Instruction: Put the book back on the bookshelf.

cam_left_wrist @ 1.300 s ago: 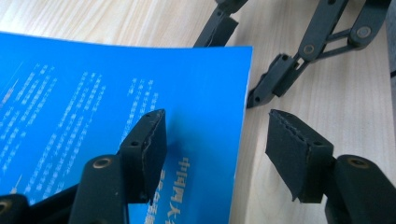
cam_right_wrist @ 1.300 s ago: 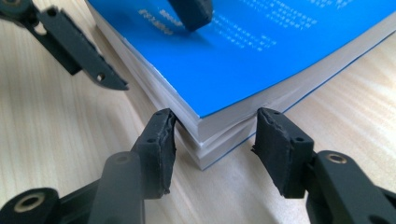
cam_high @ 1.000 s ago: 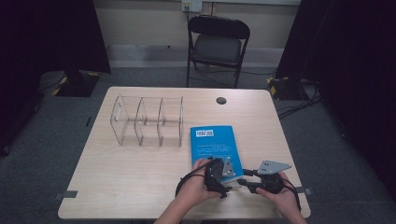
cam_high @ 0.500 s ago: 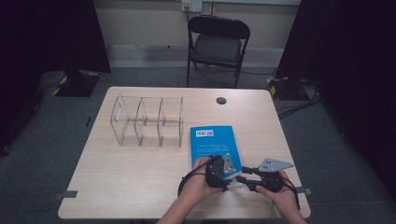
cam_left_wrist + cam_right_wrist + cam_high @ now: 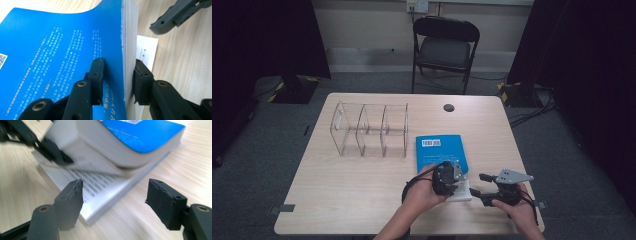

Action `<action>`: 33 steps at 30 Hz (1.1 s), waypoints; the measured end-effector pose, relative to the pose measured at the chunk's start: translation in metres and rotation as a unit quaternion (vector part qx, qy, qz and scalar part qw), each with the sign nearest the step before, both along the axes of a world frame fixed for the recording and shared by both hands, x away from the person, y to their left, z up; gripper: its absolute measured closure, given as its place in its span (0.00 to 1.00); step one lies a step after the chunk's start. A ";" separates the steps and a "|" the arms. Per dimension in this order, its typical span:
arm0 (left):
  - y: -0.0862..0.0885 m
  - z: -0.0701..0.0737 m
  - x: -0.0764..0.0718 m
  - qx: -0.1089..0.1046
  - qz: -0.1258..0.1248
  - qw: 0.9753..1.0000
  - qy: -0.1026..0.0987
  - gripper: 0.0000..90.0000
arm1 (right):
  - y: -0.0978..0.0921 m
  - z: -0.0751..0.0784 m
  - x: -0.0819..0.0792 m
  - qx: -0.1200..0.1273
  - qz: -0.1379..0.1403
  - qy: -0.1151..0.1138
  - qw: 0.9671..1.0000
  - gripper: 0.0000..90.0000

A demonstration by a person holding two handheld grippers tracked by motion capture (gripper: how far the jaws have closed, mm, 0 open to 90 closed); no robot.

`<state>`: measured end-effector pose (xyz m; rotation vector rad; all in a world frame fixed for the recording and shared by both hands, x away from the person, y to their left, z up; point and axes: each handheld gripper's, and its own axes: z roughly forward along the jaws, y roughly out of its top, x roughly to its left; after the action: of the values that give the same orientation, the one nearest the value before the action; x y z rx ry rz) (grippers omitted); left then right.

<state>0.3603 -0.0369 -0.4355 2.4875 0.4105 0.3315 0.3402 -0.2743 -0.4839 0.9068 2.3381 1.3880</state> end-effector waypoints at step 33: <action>-0.003 0.094 0.036 0.030 0.079 0.994 0.067 0.82 | 0.019 -0.011 -0.014 -0.044 0.019 -0.019 0.999 0.17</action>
<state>0.3961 -0.0397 -0.3413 2.5498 0.6644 0.2438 0.3267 -0.2550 -0.4954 0.8092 2.3789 1.2944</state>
